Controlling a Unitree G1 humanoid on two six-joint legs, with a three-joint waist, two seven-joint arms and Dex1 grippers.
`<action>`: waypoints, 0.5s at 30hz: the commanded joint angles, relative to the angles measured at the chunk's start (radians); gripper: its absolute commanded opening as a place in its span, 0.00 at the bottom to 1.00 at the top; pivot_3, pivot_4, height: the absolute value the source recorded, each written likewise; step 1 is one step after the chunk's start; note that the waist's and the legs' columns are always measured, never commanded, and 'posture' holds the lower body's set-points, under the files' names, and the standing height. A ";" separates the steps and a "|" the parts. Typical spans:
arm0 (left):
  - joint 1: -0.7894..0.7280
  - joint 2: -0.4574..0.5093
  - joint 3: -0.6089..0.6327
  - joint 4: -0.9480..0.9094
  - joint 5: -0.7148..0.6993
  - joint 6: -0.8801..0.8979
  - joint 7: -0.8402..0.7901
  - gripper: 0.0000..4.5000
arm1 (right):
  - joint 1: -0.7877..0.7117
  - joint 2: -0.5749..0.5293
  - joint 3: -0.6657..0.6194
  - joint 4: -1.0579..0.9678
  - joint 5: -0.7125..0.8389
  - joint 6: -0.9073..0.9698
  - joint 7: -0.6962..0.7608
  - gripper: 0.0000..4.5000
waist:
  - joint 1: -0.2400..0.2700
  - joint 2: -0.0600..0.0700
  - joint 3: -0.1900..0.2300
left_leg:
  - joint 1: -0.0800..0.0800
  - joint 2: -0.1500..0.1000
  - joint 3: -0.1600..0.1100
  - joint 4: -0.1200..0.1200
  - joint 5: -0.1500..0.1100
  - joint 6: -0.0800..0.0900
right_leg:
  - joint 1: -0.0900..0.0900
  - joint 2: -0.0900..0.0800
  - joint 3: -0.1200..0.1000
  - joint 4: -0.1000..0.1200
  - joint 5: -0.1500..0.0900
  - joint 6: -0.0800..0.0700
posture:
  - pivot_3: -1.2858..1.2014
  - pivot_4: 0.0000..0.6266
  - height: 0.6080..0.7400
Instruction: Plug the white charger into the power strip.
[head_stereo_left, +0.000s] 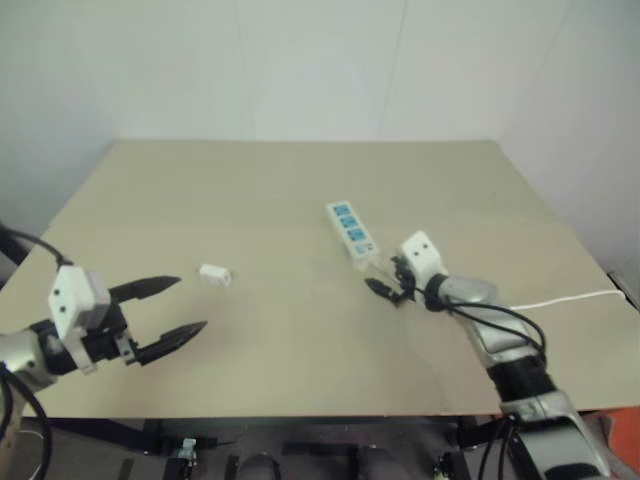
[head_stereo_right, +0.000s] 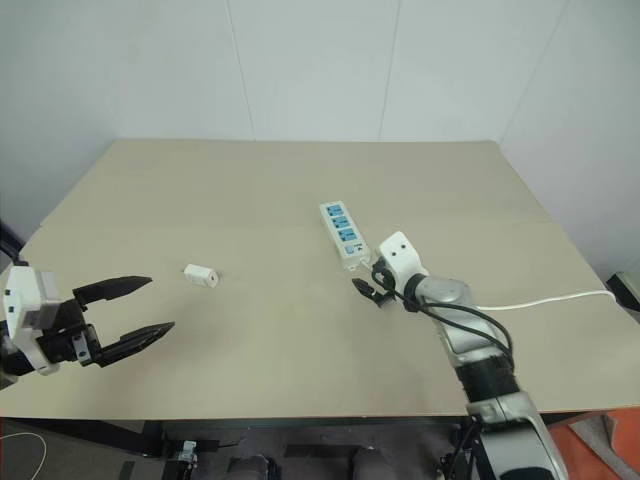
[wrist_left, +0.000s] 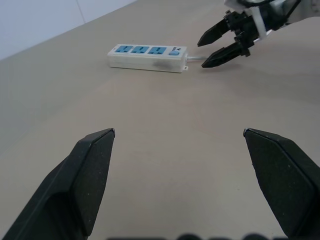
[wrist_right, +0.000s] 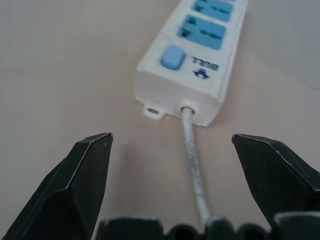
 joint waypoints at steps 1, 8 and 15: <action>-0.005 0.017 0.005 -0.035 -0.006 0.005 0.012 1.00 | -0.043 0.013 0.006 0.044 -0.030 0.016 -0.014 0.91 | -0.001 0.000 0.000 | 0.000 0.000 0.000 0.000 0.000 0.000 | 0.000 0.000 0.000 0.000 0.000 0.000 | 0.52 0.24 1.00; -0.015 0.035 0.016 -0.105 -0.043 0.068 0.058 1.00 | -0.061 0.023 0.017 0.064 -0.033 0.007 0.036 0.40 | -0.004 0.000 0.000 | 0.000 0.000 0.000 0.000 0.000 0.000 | 0.000 0.000 0.000 0.000 0.000 0.000 | 0.52 0.24 1.00; -0.069 0.058 -0.017 -0.119 -0.060 0.115 0.086 1.00 | 0.033 -0.025 0.040 -0.086 0.020 -0.061 0.213 0.00 | -0.004 0.000 0.000 | 0.001 0.000 0.000 0.000 0.000 0.000 | 0.001 0.000 0.000 0.000 0.000 0.000 | 0.52 0.24 1.00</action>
